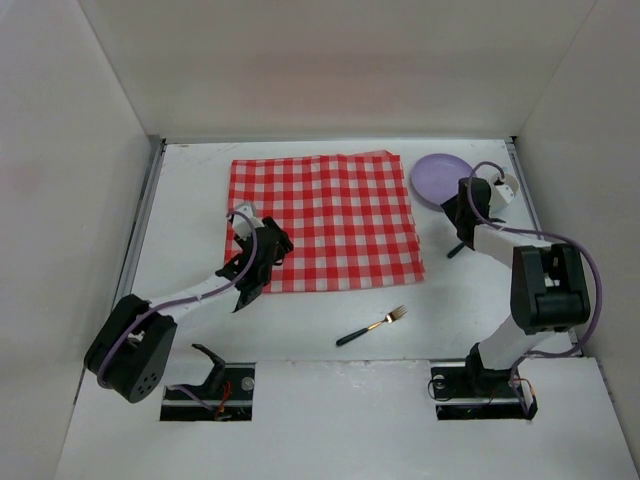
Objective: Set the dinner table for one person
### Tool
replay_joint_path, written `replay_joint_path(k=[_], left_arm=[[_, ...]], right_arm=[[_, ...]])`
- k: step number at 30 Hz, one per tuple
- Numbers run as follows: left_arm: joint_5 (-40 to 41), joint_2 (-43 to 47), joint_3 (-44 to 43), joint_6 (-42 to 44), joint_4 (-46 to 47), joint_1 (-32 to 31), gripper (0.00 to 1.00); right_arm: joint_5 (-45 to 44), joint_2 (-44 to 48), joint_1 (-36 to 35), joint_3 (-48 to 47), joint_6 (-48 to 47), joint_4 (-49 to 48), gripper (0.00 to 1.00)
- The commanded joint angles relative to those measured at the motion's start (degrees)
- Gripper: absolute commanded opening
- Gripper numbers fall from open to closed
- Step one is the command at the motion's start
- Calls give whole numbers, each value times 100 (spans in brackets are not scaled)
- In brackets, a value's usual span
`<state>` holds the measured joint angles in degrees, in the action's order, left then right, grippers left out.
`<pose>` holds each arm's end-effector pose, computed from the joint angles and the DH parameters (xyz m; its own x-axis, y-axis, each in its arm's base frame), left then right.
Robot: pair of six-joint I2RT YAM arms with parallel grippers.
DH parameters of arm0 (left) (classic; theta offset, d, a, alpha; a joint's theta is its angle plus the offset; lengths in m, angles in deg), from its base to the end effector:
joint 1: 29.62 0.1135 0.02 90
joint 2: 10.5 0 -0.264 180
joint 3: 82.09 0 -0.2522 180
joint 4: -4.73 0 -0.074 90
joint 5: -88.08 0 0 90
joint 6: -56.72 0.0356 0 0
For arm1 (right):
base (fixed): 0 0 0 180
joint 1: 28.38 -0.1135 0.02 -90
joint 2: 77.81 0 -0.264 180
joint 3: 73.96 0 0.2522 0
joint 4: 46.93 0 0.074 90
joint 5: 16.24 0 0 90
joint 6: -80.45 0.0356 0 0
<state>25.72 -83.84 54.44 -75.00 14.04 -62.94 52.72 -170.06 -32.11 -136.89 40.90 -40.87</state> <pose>0.2279 -0.1300 0.2038 -0.3013 -0.5074 -0.8073 -0.1030 0.8590 -0.5015 0.3378 0.0092 0.1917 -0.1895 0.7088 -0.6794 0.5928 0.6342 0.4963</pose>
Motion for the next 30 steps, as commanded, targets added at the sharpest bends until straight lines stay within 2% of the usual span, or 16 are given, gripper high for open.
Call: replay_joint_path(k=[1,10,24,26,30], left_arm=[[-92,65,220,225,768,-3,49],[-338,92,501,173,1042,102,50],[-593,-57,537,-38,1112,331,50],[-593,-110,528,-47,1164,357,50],[-584,-128,546,-47,1173,392,50]], right_arm=[[-32,-301,245,-540,368,-65,45],[126,-1075,377,-1156,869,242,43],[389,-1709,342,-1763,1054,621,32],[477,-1726,342,-1772,1010,621,28],[565,-1727,342,-1737,1010,595,12]])
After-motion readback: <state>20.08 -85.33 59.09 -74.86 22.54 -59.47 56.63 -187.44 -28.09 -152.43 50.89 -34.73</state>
